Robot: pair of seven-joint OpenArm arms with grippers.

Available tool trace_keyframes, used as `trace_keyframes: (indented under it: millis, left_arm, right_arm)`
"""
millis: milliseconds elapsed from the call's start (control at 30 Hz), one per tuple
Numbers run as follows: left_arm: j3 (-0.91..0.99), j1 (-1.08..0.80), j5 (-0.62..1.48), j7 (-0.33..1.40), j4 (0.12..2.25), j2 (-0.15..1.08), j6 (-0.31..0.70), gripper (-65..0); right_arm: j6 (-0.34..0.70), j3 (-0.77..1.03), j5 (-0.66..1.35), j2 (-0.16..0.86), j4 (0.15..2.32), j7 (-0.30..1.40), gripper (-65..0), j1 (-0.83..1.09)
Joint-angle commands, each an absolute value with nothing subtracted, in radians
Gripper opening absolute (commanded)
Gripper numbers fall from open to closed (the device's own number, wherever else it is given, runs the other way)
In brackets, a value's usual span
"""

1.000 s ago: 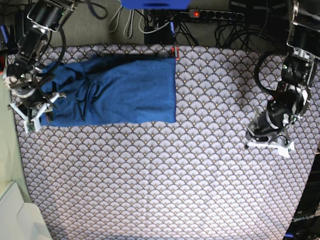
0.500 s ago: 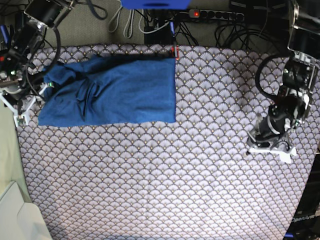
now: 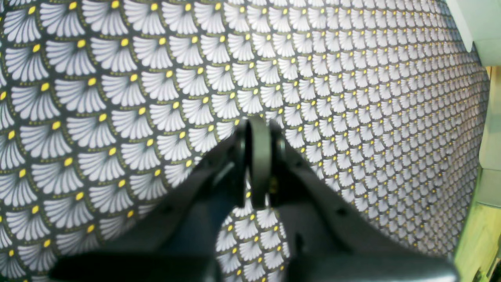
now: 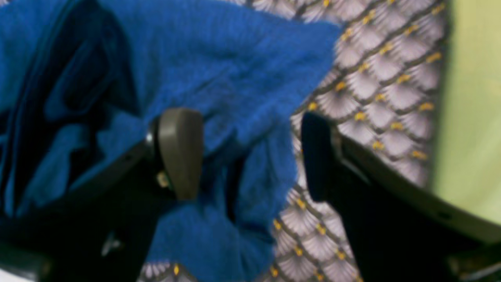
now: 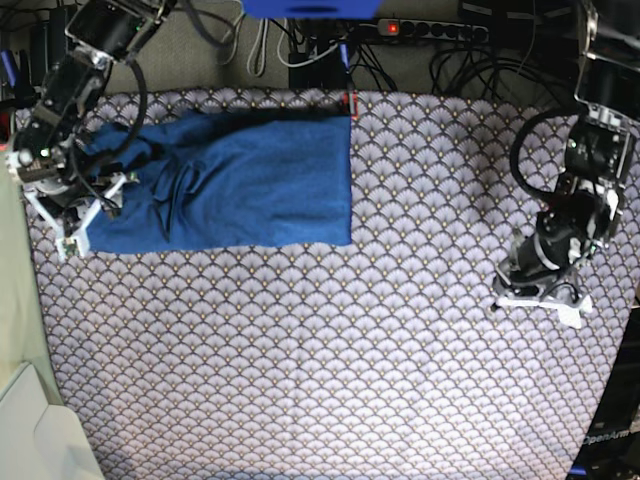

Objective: Fold the T-shirt properly
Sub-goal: 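Pull the shirt's end edge outward with the right gripper to straighten it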

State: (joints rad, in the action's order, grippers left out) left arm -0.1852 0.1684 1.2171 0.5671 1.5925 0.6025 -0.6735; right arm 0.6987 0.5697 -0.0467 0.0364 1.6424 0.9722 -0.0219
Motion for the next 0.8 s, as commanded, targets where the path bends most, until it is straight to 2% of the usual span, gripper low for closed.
trace_keyframes:
  millis: [0, 333, 767]
  left_arm:
    - [-0.176, 0.186, 1.287, 0.567, 1.612, 0.619, -0.698, -64.9]
    - [-0.176, 0.186, 1.288, 0.567, 1.616, 0.619, -0.698, -64.9]
    - [-0.176, 0.186, 1.29, 0.567, 1.618, 0.619, -0.698, -65.0]
  right_arm:
    - [0.698, 0.573, -0.042, 0.058, 1.629, 0.963, -24.7, -0.041]
    - [0.698, 0.575, -0.044, 0.085, 1.558, 0.889, -24.9, -0.044]
    - [0.698, 0.576, -0.041, 0.142, 1.489, 0.886, -24.6, -0.047]
